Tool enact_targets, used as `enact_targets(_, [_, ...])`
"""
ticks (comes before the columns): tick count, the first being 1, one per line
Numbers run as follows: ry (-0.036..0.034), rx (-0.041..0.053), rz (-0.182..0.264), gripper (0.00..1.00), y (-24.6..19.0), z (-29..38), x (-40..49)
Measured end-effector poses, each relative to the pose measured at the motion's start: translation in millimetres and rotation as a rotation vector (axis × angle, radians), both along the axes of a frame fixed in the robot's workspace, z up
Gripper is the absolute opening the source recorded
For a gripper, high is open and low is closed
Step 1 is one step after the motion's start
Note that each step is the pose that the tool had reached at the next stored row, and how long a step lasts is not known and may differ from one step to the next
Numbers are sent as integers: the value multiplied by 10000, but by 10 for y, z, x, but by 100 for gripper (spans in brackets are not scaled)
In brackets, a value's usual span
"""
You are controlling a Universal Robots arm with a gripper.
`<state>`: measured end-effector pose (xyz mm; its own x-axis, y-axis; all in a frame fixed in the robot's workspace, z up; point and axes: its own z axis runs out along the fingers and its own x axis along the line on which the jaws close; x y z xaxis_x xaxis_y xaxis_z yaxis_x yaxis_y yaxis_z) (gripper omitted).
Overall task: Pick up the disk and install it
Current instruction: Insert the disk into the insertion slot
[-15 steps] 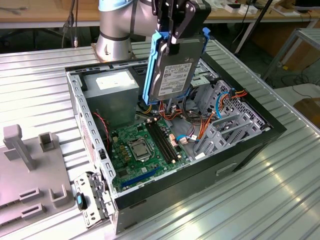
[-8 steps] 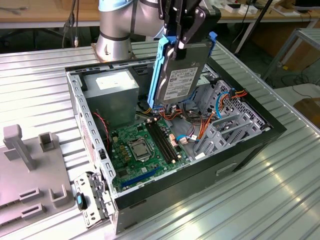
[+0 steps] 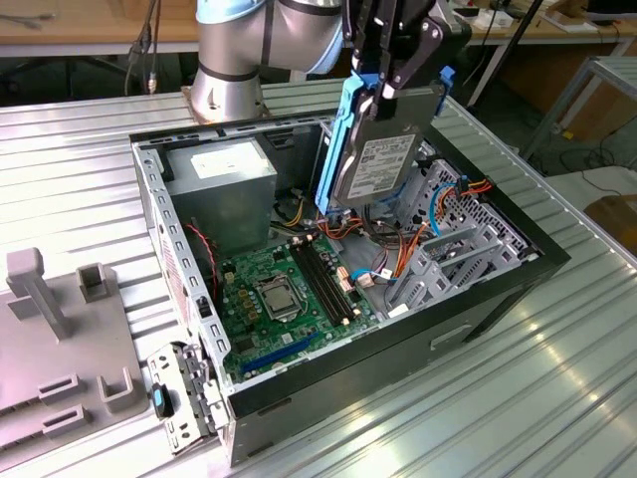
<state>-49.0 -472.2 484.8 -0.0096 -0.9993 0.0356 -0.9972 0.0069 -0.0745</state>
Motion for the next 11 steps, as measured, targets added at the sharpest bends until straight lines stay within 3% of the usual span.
enact_targets(2, [0, 0, 1, 37, -31, -3, 17])
enact_targets(5, [-1, 1, 0, 37, -133, -8, 31])
enact_targets(8, [0, 0, -1, 37, -266, -11, 42])
enact_targets(11, [0, -1, -3, 37, -323, -15, 67])
